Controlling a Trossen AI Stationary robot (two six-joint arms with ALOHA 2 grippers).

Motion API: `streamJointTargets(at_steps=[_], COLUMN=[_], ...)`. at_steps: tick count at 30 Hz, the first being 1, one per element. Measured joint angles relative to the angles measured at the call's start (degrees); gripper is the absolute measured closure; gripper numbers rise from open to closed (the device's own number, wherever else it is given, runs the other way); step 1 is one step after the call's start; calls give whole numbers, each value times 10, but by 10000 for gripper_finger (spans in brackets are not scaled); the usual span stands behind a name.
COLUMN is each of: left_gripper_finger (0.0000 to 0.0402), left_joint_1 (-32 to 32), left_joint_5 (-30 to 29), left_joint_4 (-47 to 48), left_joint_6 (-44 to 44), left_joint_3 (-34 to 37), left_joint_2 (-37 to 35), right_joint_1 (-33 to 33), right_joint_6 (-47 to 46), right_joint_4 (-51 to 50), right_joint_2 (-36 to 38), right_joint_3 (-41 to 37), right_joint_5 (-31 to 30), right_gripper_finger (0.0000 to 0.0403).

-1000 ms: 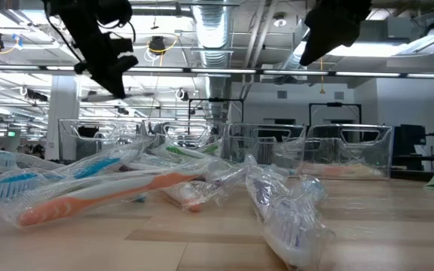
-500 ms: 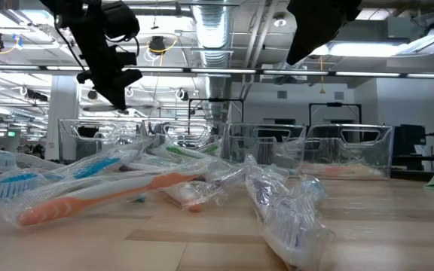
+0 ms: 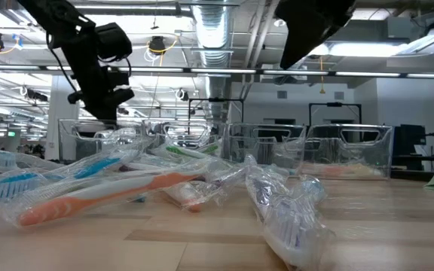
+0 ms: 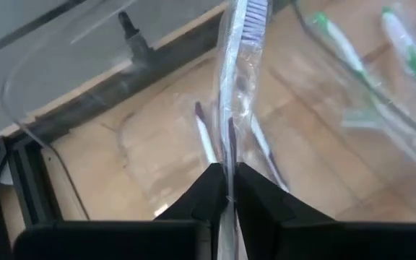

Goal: Pick & Place Toothbrushes
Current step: Put the purple toothbrush into the left transparent bin, then put the green toothbrush into the middle left transparent bin

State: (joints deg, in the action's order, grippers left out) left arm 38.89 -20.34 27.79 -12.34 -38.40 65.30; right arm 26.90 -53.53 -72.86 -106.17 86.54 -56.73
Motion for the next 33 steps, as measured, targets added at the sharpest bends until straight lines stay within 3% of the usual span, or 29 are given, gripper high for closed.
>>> streamJointTargets(at_steps=[4, 20, 27, 33], left_gripper_finger=[361, 280, 273, 275], left_joint_1=[5, 4, 4, -14], left_joint_5=[2, 29, 31, 32], left_joint_4=[-11, -62, -63, -63], left_joint_6=[8, 31, 31, 31], left_joint_3=[12, 26, 26, 26], left_joint_2=[0, 0, -1, -8], right_joint_1=[-10, -23, -23, -23], right_joint_6=[2, 32, 102, 105], right_joint_4=[9, 13, 12, 57], right_joint_2=[0, 0, 0, 0], right_joint_3=[0, 0, 0, 0], right_joint_5=[29, 46, 59, 59], right_gripper_finger=[230, 230, 230, 230])
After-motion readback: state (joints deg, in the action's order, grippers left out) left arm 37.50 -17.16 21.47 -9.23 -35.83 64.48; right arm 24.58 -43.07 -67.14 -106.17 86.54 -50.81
